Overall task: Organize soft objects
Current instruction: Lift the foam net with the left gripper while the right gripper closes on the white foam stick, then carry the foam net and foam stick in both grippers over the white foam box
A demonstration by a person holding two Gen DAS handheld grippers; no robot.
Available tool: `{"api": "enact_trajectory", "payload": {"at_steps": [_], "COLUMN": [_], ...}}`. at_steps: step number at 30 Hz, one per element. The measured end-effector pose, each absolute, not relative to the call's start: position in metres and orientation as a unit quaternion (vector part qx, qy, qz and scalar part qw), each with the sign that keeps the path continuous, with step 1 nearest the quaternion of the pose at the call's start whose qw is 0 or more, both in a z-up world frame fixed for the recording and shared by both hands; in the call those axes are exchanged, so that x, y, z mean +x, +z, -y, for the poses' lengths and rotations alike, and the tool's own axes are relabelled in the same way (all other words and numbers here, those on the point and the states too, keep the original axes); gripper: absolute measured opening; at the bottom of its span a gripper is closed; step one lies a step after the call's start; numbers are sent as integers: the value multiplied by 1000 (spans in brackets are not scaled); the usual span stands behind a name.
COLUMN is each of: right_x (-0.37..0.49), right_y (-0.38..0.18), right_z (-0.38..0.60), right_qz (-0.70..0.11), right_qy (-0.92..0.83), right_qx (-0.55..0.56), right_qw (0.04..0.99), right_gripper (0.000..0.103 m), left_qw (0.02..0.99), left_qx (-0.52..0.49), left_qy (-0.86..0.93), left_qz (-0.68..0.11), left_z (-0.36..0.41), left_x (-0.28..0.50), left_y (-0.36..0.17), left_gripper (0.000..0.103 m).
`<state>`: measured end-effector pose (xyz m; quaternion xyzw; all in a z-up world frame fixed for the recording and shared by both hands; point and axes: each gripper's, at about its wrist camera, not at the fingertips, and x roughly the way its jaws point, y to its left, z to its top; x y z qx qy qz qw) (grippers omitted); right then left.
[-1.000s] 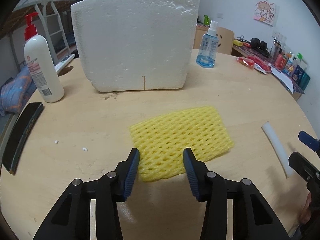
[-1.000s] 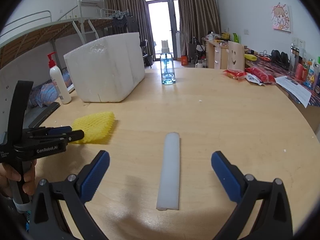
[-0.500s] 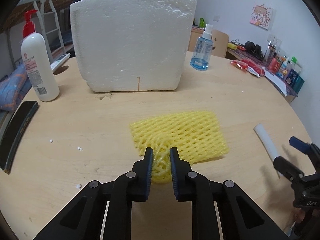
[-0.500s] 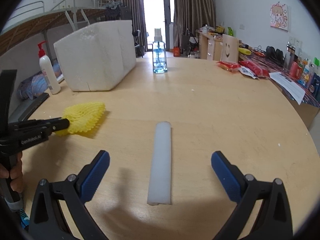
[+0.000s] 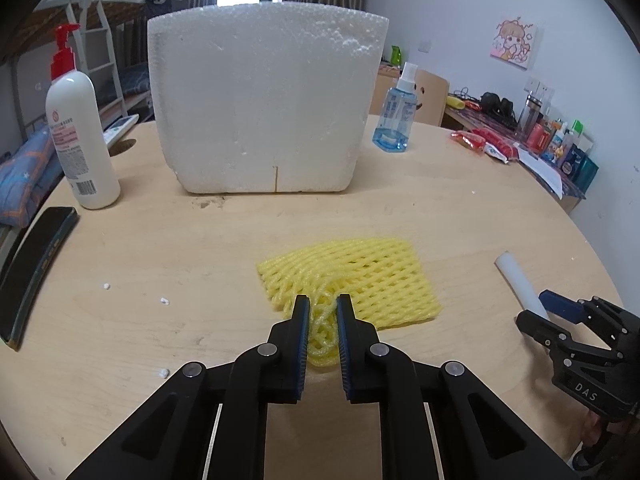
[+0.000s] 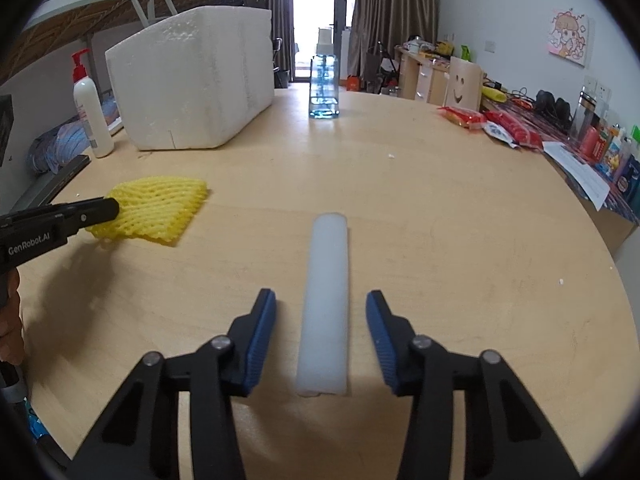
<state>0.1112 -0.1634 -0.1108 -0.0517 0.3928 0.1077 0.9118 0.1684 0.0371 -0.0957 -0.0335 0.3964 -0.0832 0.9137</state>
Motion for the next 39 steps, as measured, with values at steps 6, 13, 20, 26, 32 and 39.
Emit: {"api": "enact_trajectory", "payload": {"at_steps": [6, 13, 20, 26, 32, 39], "right_x": [111, 104, 90, 79, 64, 51], "right_y": [-110, -101, -85, -72, -61, -47], "right_z": [164, 169, 170, 173, 172, 173], "right_qz": [-392, -378, -354, -332, -307, -282], "right_qy": [112, 128, 137, 140, 151, 154], "right_qx": [-47, -27, -24, -19, -20, -21], "right_qw": [912, 917, 925, 933, 939, 947], "right_gripper": [28, 23, 22, 23, 22, 23], "left_qw": [920, 928, 934, 941, 949, 958], "left_qx": [-29, -30, -32, -31, -15, -7], "left_qy": [-87, -86, -92, -96, -97, -98], "left_qz": [-381, -362, -343, -324, -298, -268], "left_z": [-39, -41, -41, -39, -37, -35], "left_x": [160, 151, 137, 123, 104, 83], "left_y": [-92, -79, -66, -54, -43, -28], "left_gripper": [14, 14, 14, 14, 14, 14]}}
